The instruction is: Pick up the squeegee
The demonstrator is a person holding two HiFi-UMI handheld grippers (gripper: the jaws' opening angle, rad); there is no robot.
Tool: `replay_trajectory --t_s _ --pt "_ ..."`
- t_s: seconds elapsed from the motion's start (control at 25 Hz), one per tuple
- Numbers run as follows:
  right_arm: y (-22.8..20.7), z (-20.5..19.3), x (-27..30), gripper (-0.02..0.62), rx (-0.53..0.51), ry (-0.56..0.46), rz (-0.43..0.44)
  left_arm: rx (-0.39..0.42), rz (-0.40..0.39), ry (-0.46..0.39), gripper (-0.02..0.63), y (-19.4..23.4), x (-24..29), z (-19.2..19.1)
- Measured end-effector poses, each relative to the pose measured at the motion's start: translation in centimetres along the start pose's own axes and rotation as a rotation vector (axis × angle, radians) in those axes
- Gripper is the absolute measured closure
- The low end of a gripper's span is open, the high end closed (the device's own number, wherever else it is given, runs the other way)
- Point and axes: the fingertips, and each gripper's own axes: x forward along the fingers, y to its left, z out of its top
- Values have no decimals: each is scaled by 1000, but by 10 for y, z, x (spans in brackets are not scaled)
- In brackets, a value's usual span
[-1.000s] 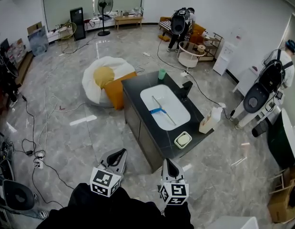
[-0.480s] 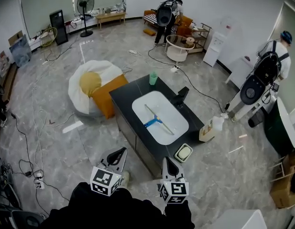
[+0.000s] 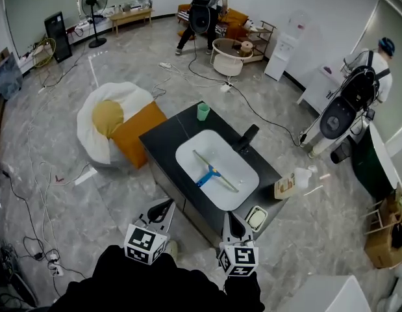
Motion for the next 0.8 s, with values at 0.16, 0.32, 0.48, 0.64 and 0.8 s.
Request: replay_trajectory --t_s 0.16,0.32,0.48,0.64,0.8 --pt "2 3 21 578 10 2 -47 10 -50 10 581 21 21 2" --pt "-3 -2 31 580 25 11 -92 20 -97 19 581 29 42 3" --pt "-16 -5 36 578 41 16 -139 31 -142 30 581 28 61 2" --pt "-31 -4 39 578 57 14 -176 42 -175 38 581 25 80 6" --pt "-48 -4 45 578 73 18 -201 50 -198 50 581 21 103 10"
